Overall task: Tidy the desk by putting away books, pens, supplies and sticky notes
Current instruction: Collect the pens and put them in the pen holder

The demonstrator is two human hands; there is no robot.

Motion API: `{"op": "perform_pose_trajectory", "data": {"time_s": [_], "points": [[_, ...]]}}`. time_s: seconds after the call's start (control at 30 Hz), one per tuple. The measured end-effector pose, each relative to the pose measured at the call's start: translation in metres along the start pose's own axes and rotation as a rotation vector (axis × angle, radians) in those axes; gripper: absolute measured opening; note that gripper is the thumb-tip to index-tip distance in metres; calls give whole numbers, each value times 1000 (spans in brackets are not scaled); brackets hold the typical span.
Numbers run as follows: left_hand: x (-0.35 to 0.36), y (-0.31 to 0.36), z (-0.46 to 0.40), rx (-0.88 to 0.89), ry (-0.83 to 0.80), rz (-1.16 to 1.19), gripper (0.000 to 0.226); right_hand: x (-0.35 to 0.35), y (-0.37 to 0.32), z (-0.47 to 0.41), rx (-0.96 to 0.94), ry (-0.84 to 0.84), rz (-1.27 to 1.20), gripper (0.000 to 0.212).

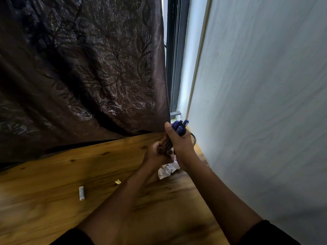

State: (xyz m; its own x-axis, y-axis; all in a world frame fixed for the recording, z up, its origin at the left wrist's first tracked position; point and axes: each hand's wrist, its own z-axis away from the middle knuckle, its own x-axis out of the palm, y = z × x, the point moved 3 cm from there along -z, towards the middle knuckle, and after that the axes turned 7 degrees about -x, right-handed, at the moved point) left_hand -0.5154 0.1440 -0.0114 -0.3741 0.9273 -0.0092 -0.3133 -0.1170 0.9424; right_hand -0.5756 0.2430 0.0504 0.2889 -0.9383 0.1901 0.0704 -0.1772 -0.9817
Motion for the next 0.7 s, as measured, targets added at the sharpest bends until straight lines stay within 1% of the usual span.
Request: {"op": "perform_pose_trajectory", "data": {"time_s": [0.07,0.13,0.2,0.37,0.5,0.57,0.63,0.7], "points": [[1,0,-6,3,12,-4,53,-5,-2,-9,37,30,-86,22],[4,2,-8,7,4,-3,53,-12,-4,-18,26,58,-87,27],[6,5,-8,16,-10,-4,56,-19,-8,-27,-11,102,-24,29],[8,9,-11,85,6,-123,78,-36,-16,-56,-126,194,146,26],[17,11,-12,126,-60,-234,82,-42,-4,-66,-124,199,232,25],[23,12,-13,128,-90,-243,88,-44,8,-70,-104,194,285,23],[28,14,-13,124,-99,-270,90,-46,19,-72,-92,201,340,23],[31,15,-13,128,-110,-281,96,-46,27,-72,-105,211,388,24]]}}
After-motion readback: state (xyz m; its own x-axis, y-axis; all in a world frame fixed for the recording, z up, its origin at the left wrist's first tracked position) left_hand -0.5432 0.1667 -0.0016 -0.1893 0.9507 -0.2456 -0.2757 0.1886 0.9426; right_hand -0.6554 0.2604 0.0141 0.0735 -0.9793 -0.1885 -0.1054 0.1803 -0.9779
